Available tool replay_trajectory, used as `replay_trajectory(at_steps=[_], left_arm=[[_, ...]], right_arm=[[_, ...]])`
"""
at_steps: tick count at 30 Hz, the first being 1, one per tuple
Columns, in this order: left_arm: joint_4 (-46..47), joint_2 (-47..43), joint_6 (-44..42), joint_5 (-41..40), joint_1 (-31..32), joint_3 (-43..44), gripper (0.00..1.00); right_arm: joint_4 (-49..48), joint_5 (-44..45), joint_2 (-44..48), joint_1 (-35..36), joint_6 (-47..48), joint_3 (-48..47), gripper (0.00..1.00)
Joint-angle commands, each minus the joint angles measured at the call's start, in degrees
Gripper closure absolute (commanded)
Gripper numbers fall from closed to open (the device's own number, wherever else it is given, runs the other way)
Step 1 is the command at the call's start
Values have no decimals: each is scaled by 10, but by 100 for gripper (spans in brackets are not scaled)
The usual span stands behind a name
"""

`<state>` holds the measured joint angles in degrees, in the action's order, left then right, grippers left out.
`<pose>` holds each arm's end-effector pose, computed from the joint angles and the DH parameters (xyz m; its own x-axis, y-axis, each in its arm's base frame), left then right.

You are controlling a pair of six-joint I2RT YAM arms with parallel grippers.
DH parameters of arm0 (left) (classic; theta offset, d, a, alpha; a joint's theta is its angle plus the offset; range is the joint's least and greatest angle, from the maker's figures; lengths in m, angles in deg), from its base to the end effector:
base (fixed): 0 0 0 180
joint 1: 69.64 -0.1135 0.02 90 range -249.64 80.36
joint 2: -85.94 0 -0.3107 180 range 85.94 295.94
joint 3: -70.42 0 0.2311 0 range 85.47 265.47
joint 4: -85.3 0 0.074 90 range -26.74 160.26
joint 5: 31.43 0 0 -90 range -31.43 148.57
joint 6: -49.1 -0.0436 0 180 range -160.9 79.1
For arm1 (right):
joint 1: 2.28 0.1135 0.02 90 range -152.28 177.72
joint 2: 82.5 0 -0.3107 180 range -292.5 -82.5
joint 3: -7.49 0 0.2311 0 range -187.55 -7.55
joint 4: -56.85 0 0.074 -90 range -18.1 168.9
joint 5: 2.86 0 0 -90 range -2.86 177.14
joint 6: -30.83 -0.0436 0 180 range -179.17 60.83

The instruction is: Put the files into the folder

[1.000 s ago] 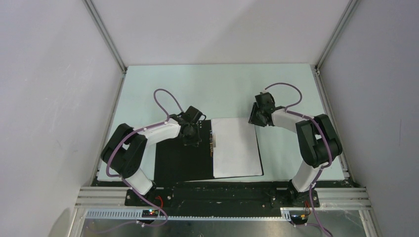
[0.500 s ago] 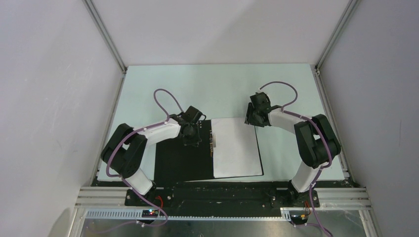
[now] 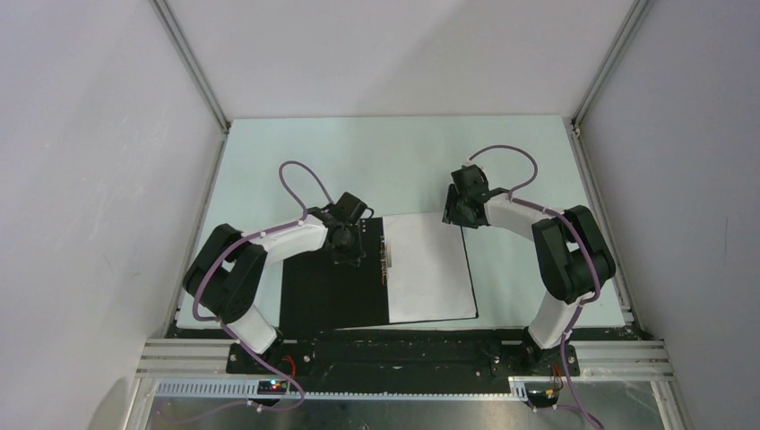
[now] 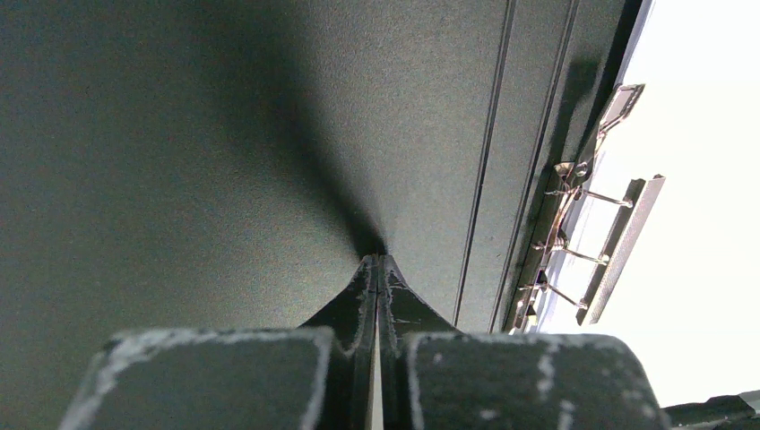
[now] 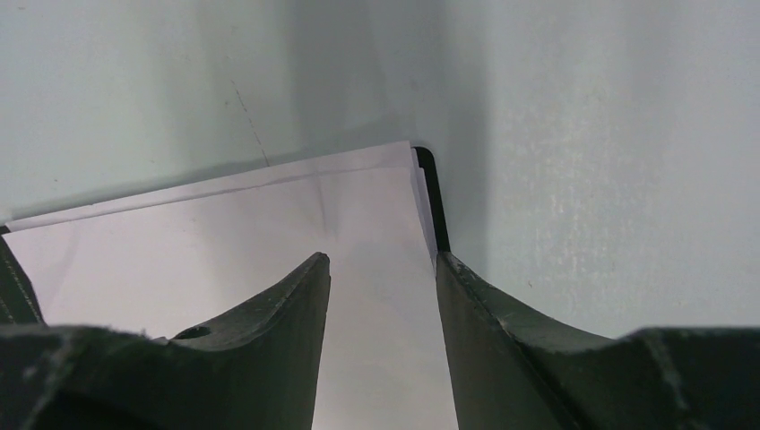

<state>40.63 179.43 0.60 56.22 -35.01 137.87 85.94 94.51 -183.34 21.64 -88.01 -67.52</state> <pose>0.2358 -0.1607 0.2112 -0.9505 -0.1482 -0.2731 -0.0977 0.9769 -0.1899 0.3257 0.1383 0.2220 -0.8167 0.1611 -0.5541 0.0676 0.9804 0.1853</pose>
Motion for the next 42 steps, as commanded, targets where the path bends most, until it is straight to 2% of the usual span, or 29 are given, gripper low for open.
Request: replay_trajectory(at_steps=[1,11,16,19,24,31,42], left_arm=[[8,17,-15,-14,-5,-3,100],[8,15,-14,-10,-5,-2,100],[8,11,-11,-10,-6,-1,100],[9,4,-2,-3,-10,-2,100],[10,-29,31,5,-23,-13,100],[17,-118,111,-12,-52,-81,100],[28,-161,148,-33,-99,-151,100]], right_arm=[[28,26,-4,-4,-14,-19,48],[27,24,6,1,-10,-15,43],[50,39,35,-11,-13,-16,30],[80,53,66,-4,-10,-18,28],[124,44,104,72,-16,-29,32],[136,36,79,199,-65,-55,43],[143,44,-1,277,-86,-125,49]])
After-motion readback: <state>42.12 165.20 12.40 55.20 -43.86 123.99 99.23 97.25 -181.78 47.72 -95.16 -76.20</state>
